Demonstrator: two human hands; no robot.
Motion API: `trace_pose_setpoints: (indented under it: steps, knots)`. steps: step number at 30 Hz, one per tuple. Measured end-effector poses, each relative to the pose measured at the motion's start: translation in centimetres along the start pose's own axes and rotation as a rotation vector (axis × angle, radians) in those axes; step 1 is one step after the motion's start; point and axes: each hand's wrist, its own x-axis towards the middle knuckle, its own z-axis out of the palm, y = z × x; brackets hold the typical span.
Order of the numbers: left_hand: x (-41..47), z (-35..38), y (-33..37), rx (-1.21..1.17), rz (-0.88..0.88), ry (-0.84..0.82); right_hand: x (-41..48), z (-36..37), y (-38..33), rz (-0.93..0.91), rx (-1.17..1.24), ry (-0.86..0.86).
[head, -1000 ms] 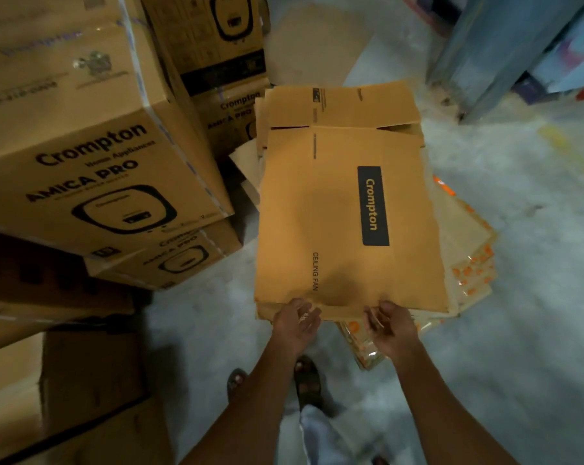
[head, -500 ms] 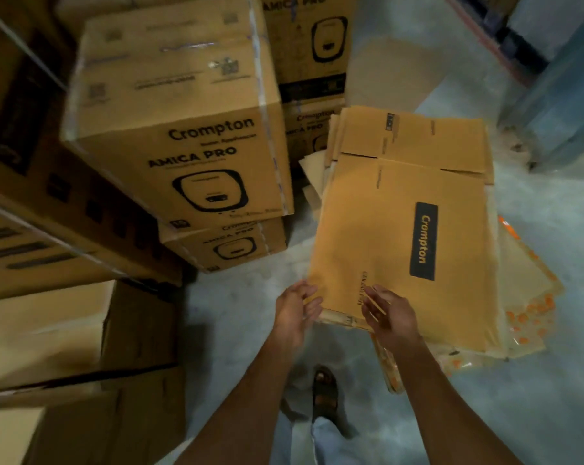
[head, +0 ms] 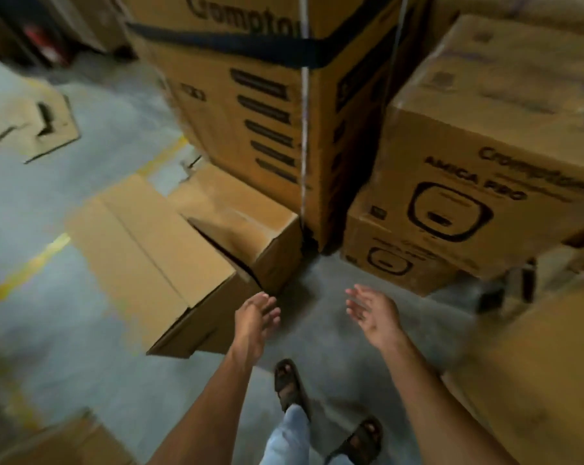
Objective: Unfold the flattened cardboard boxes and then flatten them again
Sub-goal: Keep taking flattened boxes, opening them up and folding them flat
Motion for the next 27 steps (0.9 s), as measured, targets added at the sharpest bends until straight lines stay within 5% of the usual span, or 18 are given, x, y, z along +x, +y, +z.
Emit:
trace_pose_setpoints:
  steps: [6, 14, 20, 27]
  knots:
    - [2.4, -8.6, 2.3, -0.163, 0.028, 0.246, 2.7, 11.9, 3.9, 0.052, -0.329, -0.190]
    - [4.3, -17.2, 1.2, -0.348, -0.201, 0.615, 5.0, 23.2, 9.2, -0.035, -0.799, -0.233]
    - [6.9, -21.2, 2.2, -0.406, -0.107, 0.487, 7.3, 26.5, 11.2, -0.114, -1.120, -0.252]
    - [8.9, -21.8, 4.2, -0.266, -0.053, 0.394, 8.1, 27.7, 12.0, -0.139, -1.227, -0.237]
